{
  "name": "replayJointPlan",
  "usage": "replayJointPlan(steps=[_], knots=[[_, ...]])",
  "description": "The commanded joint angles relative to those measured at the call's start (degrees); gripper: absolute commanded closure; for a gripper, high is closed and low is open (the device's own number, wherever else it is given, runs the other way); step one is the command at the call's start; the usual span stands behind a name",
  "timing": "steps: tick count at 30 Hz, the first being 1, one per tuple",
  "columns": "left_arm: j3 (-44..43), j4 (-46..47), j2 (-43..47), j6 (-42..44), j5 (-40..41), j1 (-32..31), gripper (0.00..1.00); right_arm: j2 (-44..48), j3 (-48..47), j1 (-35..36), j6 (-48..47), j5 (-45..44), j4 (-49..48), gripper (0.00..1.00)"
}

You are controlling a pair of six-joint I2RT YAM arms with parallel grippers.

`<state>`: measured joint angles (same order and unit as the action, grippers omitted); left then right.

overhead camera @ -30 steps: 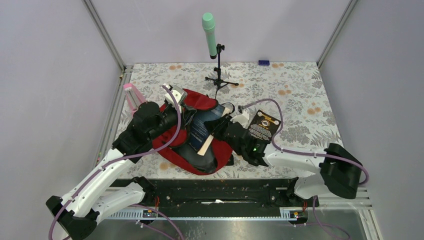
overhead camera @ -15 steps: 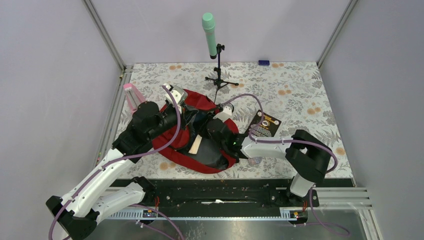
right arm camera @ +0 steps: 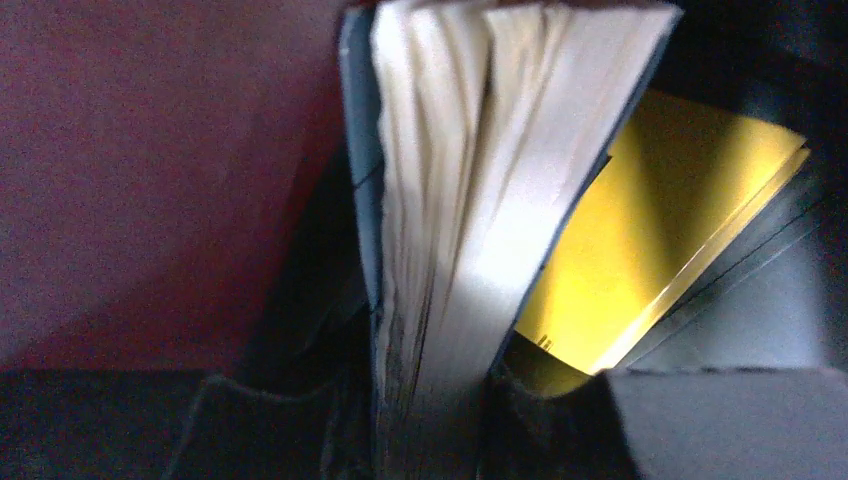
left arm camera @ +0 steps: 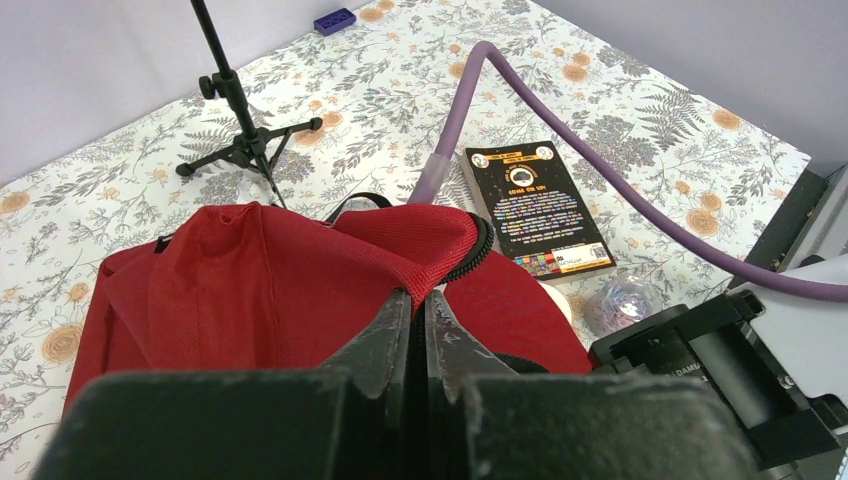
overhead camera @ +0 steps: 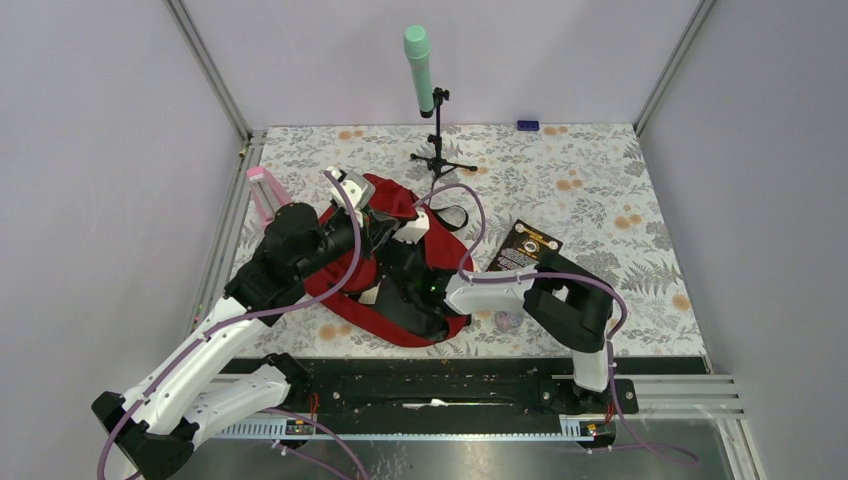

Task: Pack the student bag
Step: Place the book in the student bag.

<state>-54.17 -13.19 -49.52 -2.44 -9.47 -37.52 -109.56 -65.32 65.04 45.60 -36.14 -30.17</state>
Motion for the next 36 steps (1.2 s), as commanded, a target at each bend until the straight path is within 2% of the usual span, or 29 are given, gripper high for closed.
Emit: replayJointPlan(steps=[1,5,7,9,11,13,16,25,31,36], knots=[[-1.55,6.74,1.70,0.15,-2.29,-0.02,1.00,-1.85,-3.57,-0.64,-7.93,-8.27,-2.13,0.63],[-1.48,6.69,1.70,0.17,-2.06,-0.01,1.00,-1.15,-1.64,-1.71,-9.63,-0.78,-4.93,0.55],[-1.46,6.52,1.78,0.22,-1.54,-0.01,1.00,0.31,1.11,-1.83,-14.64,6.51,-11.09,0.44],[-1.55,6.35,1.90,0.24,-1.02,-0.01,1.00,2.00,3.02,-1.79,-16.91,10.61,-13.10,0.31],[-1.54,6.27,1.83,0.32,-0.65,0.07,1.00,3.51,4.08,-1.86,-18.30,12.19,-12.04,0.20],[-1.70,6.05,1.64,0.20,-0.31,0.16,1.00,5.13,5.07,-1.93,-20.13,12.99,-10.76,0.17],[-1.87,5.77,1.15,0.00,0.26,0.27,1.00,7.67,6.94,-1.93,-21.51,12.23,-9.83,0.02],[-2.57,3.88,0.04,-1.41,6.09,0.69,1.00,21.21,18.52,-1.93,-23.99,14.05,-11.78,0.02],[-3.97,2.76,-1.20,-2.56,6.17,1.53,1.00,34.16,24.14,-3.10,-23.91,16.35,0.42,0.00],[-7.17,0.29,-2.08,-3.97,6.48,2.81,1.00,43.37,23.64,-9.38,-23.22,18.81,18.89,0.00]])
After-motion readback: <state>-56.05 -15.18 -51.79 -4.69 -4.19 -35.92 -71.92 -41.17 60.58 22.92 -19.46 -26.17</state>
